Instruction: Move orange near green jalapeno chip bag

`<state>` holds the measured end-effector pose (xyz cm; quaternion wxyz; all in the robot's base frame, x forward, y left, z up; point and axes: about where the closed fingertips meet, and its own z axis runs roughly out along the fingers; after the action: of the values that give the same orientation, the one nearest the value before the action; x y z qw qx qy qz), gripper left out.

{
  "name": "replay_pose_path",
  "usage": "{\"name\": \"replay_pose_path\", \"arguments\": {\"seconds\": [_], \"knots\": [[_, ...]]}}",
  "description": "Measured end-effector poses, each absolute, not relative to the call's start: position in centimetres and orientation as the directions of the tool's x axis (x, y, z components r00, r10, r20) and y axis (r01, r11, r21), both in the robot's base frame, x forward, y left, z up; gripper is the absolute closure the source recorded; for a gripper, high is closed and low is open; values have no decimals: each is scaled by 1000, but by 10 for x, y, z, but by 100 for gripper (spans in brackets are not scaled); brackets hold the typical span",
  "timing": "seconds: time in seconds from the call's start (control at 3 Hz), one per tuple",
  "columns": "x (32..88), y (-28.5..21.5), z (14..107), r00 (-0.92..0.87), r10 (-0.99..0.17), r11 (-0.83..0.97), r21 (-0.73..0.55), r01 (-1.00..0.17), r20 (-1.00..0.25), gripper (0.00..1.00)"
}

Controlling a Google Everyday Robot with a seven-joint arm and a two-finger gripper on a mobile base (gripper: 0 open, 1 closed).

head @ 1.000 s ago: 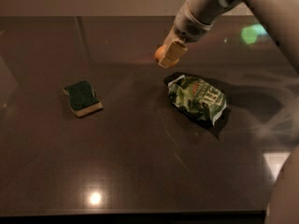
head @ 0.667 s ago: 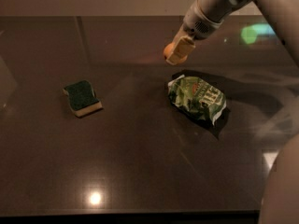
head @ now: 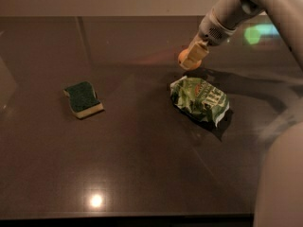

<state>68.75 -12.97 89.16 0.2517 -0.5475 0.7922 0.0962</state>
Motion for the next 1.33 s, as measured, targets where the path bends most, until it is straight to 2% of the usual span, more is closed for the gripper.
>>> {"name": "replay_pose_path", "arguments": {"seconds": [0.33,1.33], "knots": [[686,-136,879,-297,-812,394,-97,-914,-503,82],[684,-134,868,-299,-799,396,-82,-914,-521,12]]}}
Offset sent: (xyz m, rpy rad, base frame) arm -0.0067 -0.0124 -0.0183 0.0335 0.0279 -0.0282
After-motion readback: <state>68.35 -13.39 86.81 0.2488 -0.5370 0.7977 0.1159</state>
